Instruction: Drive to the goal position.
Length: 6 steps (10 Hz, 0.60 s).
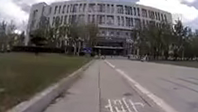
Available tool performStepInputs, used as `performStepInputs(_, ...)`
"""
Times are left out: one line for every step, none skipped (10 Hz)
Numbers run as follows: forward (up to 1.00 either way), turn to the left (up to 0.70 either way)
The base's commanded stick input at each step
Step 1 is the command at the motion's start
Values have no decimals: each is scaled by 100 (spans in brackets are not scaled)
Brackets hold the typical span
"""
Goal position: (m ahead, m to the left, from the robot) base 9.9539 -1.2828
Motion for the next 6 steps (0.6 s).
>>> performStepInputs(70, 0)
performStepInputs(70, 0)
performStepInputs(70, 0)
performStepInputs(70, 0)
performStepInputs(70, 0)
performStepInputs(70, 0)
